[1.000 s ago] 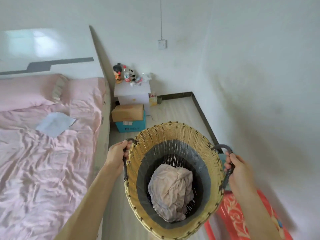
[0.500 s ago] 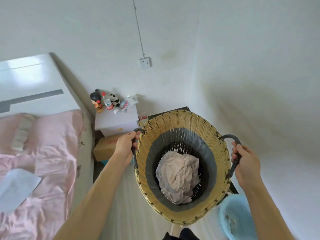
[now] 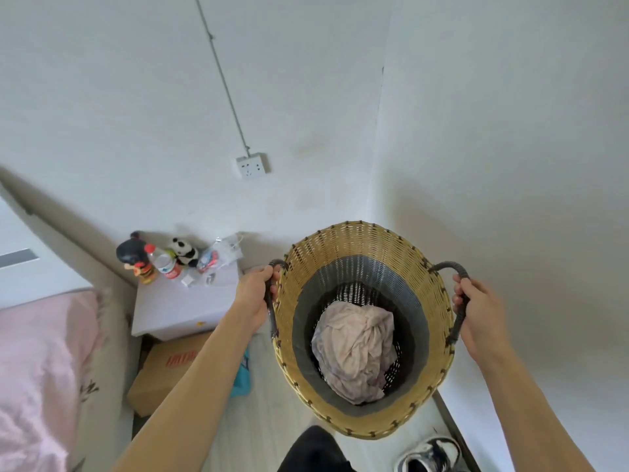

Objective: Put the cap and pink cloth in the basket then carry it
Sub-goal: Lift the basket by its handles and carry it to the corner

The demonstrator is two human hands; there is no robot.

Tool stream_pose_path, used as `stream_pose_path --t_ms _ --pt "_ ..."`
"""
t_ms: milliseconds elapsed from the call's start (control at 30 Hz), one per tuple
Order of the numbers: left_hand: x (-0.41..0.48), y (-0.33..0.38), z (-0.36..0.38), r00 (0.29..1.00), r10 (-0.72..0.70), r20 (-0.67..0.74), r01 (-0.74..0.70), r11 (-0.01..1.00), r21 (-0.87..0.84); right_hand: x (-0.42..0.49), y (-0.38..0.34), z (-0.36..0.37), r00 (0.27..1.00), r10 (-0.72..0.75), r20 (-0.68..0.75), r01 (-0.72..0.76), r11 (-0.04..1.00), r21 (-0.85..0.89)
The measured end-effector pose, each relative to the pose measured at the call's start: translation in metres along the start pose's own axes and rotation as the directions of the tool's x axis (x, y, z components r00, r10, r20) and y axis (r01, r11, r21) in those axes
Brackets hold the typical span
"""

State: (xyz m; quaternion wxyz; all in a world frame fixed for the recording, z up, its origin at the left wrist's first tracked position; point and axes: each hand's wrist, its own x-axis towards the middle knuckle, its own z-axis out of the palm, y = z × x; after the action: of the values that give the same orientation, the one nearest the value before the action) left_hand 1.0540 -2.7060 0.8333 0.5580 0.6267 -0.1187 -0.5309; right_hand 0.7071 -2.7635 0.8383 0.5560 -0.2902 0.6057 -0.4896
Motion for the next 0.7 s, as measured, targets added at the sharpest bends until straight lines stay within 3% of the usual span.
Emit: stream_pose_path --t_ms 233,400,700 --pt "0.187 0.005 0.059 0.973 -0.21 -0.091 0.215 0.975 0.048 0.171 0.02 0.075 0.991 0.113 -0.071 -0.129 0.945 -0.3" --pt "0.285 -0.024 0.085 0.89 -0.378 -0.253 0.408 0.91 0.077 0.263 0.055 0.106 0.949 0.281 -0.143 -0.316 0.841 -0.44" --pt "0.429 -0.09 0.104 0.882 -0.392 -0.262 0.433 0.893 0.121 0.433 0.141 0.147 0.932 0.313 -0.18 -0.36 0.764 -0.535"
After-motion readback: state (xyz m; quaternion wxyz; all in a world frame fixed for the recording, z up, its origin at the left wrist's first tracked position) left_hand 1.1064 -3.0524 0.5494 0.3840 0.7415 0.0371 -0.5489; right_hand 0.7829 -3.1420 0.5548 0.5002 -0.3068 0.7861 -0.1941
